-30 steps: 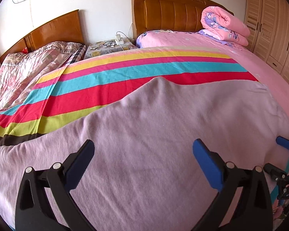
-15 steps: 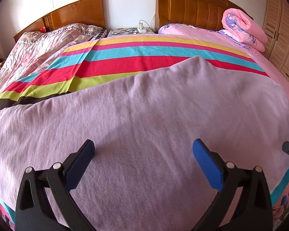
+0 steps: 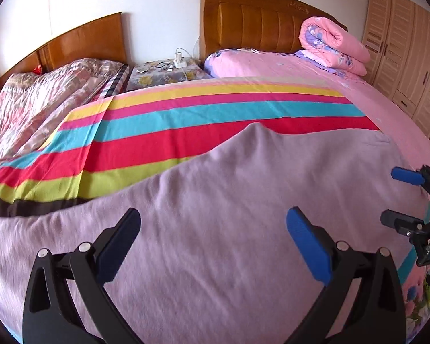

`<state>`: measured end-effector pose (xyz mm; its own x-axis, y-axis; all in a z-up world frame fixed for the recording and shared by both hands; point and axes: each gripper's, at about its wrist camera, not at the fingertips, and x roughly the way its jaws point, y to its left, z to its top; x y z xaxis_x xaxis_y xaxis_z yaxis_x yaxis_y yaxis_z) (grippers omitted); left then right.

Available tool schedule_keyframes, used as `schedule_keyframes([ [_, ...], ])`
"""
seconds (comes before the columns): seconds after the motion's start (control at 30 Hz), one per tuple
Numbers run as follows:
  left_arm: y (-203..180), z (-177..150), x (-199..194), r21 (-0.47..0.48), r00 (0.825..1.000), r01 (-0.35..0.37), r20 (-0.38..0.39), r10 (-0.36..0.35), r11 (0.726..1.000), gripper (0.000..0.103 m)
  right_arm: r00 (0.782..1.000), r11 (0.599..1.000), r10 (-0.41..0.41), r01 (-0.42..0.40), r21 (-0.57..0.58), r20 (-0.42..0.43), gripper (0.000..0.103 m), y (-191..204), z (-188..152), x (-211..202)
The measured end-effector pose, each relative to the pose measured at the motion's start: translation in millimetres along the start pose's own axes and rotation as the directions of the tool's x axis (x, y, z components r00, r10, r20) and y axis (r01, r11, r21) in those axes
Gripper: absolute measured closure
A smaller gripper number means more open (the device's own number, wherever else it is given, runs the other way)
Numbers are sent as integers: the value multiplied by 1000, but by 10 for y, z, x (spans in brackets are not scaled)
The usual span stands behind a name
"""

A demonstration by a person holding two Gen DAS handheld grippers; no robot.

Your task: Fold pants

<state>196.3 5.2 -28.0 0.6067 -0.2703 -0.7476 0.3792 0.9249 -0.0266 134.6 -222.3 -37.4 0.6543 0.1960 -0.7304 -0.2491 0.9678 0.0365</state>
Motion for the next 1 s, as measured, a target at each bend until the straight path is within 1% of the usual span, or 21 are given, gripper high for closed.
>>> schedule_keyframes([
  [0.03, -14, 59, 159, 17, 1000, -6, -26, 7, 1000, 1, 999, 1000, 27, -27, -12, -25, 11, -5, 100, 137],
  [0.1, 7, 99, 481, 48, 992, -79, -97, 83, 996, 2, 997, 999, 40, -41, -18, -68, 11, -42, 227, 389],
  [0.13, 44, 84, 594, 50, 988, -88, -123, 93, 995, 2, 993, 998, 56, -58, -20, -104, 11, -73, 239, 510],
  [0.17, 96, 49, 685, 34, 986, -72, -148, 76, 997, 1, 986, 998, 58, -62, -16, -154, 11, -105, 207, 624],
  [0.2, 172, 25, 684, -4, 991, -32, -127, 31, 999, 1, 981, 999, 43, -46, -15, -189, 11, -148, 151, 694],
  [0.23, 212, 13, 665, -15, 993, -7, -116, 5, 1000, 1, 986, 998, 52, -59, -36, -161, 11, -158, 101, 646],
  [0.27, 231, 3, 657, -17, 994, 5, -110, -7, 1000, 1, 984, 997, 67, -73, -34, -163, 11, -183, 49, 604],
  [0.3, 240, -11, 659, -21, 995, 7, -104, -10, 1000, 1, 985, 998, 53, -59, -30, -167, 11, -211, 4, 560],
  [0.33, 225, -13, 668, -16, 995, -1, -103, 0, 1000, 1, 984, 999, 21, -27, -29, -175, 11, -239, -28, 520],
  [0.4, 175, -20, 696, 4, 994, -31, -107, 32, 999, 1, 984, 1000, 14, -15, -6, -180, 11, -308, -87, 457],
  [0.53, 204, -20, 696, -12, 995, -23, -100, 22, 1000, 1, 980, 1000, -17, 18, 2, -197, 11, -342, -142, 403],
  [0.6, 216, -19, 697, -9, 995, -25, -100, 24, 1000, 1, 977, 998, -64, 65, 2, -201, 11, -317, -106, 409],
  [0.63, 220, -17, 696, -11, 995, -24, -99, 23, 1000, 1, 975, 993, -117, 118, -5, -188, 11, -274, -57, 394],
  [0.67, 234, -15, 687, -17, 995, -16, -96, 15, 1000, 1, 973, 986, -163, 163, -12, -161, 11, -221, 14, 363],
  [0.7, 269, -13, 656, -34, 996, 4, -87, -7, 999, 1, 979, 986, -164, 164, -15, -119, 11, -151, 100, 315],
  [0.77, 423, 4, 473, -75, 998, 44, -39, -47, 996, 2, 996, 997, -78, 77, -10, -42, 11, 23, 288, 251],
  [0.8, 520, 19, 315, -84, 999, 43, 8, -43, 996, 2, 999, 999, -33, 32, -34, -20, 11, 144, 378, 252],
  [0.87, 782, 7, -31, -114, 996, 7, 95, 3, 993, 1, 1000, 994, 15, -16, -111, -7, 11, 407, 528, 336],
  [0.9, 937, -31, -162, -132, 994, -15, 105, 29, 991, 1, 999, 990, 44, -45, -136, -14, 11, 534, 601, 418],
  [0.97, 1305, -153, -319, -182, 994, -62, 82, 78, 981, 1, 993, 981, 110, -114, -159, -34, 11, 769, 742, 625],
  [1.0, 1497, -228, -373, -217, 991, -90, 73, 109, 972, 1, 987, 974, 154, -159, -158, -47, 11, 895, 807, 736],
])
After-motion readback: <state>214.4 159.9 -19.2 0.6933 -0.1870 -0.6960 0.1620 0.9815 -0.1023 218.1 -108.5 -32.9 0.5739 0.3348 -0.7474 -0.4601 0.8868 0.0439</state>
